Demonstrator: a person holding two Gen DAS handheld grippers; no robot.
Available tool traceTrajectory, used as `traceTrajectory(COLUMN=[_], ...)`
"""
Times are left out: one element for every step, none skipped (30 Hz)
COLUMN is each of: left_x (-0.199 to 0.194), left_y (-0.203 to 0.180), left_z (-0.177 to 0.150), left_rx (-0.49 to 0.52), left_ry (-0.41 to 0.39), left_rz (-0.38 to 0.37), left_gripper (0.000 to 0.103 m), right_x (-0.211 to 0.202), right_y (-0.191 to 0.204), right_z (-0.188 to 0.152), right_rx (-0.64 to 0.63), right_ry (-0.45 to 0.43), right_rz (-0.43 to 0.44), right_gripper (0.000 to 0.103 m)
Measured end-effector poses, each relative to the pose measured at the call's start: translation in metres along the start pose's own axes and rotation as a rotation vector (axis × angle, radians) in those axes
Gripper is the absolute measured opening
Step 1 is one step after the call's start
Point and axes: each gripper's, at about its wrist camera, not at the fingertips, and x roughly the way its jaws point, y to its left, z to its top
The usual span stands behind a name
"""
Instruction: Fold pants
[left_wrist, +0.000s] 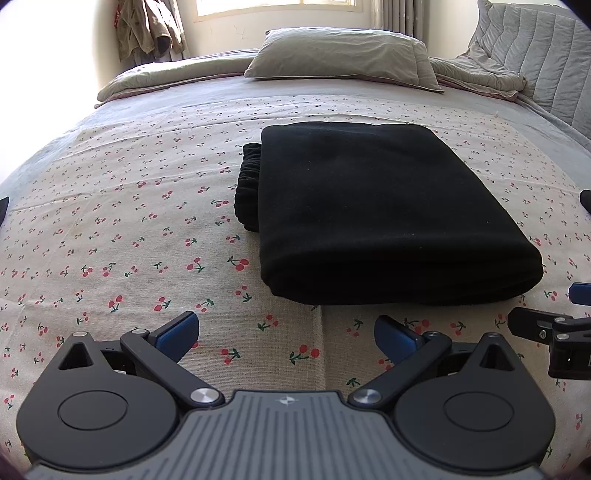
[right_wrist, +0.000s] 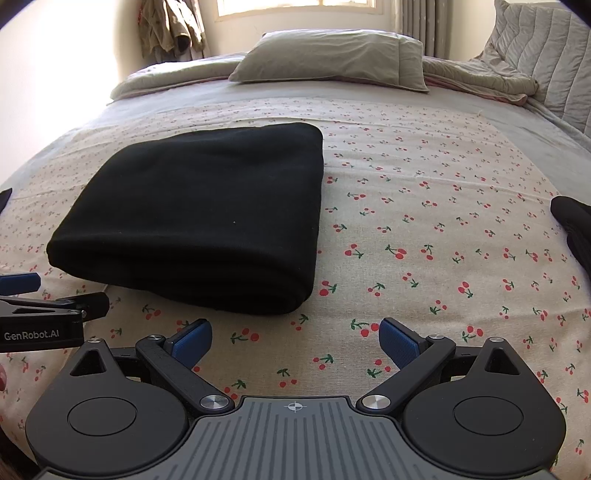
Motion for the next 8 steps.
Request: traceTrajectory(left_x=[0.0001,0.0003,0.0004,0.0005,0.0004,0.0002,0.0002,0.0000], left_y=[0.0004,0.0005,0.0007,0.0008,0.0009,0.0005,0.0002,0.0003], left_z=[-0.0004,-0.0007,-0.0009,-0.0015,-0.0017,-0.0019,-0.0019,-0.0018], left_rx=[0.001,0.002,0.003,0.004,0.006,0.009,0.012,0.013], left_ry=[0.001,0.002,0.002,0.003,0.001,0.000,0.001,0.002], left_rz=[-0.001,-0.001,-0.002,-0.004,-0.007,-0.011,-0.015,-0.021], left_gripper=[0.103,0.103,0.103,0.103,0.103,0.103,0.103,0.103], right_x=[0.0000,0.0004,0.0005,0.0005,0.0005,0.0010,0.0016,0.0017], right_y=[-0.0001,0.0000,0.0000,0.0000,0.0001,0.0002,0.0005,0.0008], right_z=[0.0000,-0.0002,-0.0002,-0.0001,-0.0002,-0.0006,-0.0009,-0.0013], right_rx=[0.000,0.000,0.000,0.000,-0.001,-0.002,-0.004,-0.006], right_ry=[0.000,0.000,0.001,0.001,0.001,0.002,0.003,0.002], right_rz=[0.000,0.000,0.000,0.000,0.001,0.001,0.002,0.003], right_gripper=[0.098,0.098,0.098,0.098,0.098,0.098,0.098,0.098])
